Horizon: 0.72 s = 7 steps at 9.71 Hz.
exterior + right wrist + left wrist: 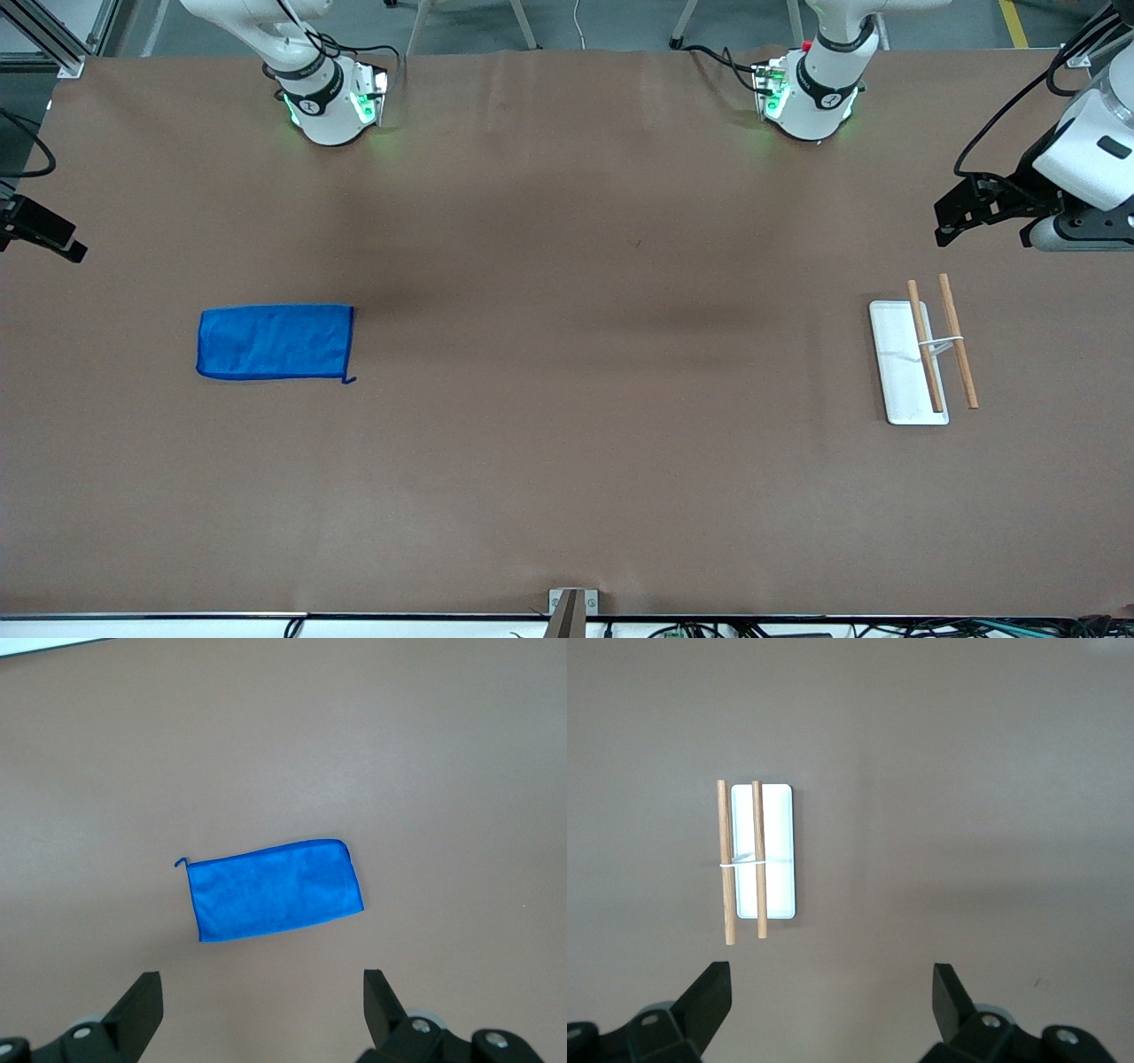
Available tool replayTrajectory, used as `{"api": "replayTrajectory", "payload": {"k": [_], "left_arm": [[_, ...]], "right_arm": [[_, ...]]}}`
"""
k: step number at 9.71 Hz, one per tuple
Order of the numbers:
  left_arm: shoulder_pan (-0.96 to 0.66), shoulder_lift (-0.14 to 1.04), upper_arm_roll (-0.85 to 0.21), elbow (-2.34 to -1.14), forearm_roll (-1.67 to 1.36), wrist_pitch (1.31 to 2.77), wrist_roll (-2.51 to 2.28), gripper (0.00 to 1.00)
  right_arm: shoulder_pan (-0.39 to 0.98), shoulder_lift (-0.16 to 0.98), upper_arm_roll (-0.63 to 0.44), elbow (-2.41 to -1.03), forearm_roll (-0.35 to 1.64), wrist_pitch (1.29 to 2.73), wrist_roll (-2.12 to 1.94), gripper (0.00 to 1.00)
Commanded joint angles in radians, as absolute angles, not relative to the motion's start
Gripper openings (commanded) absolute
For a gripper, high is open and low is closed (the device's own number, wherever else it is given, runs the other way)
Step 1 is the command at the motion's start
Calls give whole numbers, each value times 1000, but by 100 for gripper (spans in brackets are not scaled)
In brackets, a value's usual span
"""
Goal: Right arm passes towel to left arm to hang
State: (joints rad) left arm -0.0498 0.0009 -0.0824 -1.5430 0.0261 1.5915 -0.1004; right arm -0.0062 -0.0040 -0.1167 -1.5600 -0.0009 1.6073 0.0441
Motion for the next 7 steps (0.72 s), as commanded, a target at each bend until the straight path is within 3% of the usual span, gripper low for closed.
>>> {"api": "replayTrajectory", "payload": {"k": [1, 7], "left_arm": [[-51, 14, -89, -1554, 44, 1586, -112, 100], [-52, 12, -92, -1554, 44, 1585, -114, 100]], "right_arm": [[5, -23, -129, -1569, -6, 1598, 35, 100], [5, -15, -126, -1620, -6, 1594, 29, 100]]}}
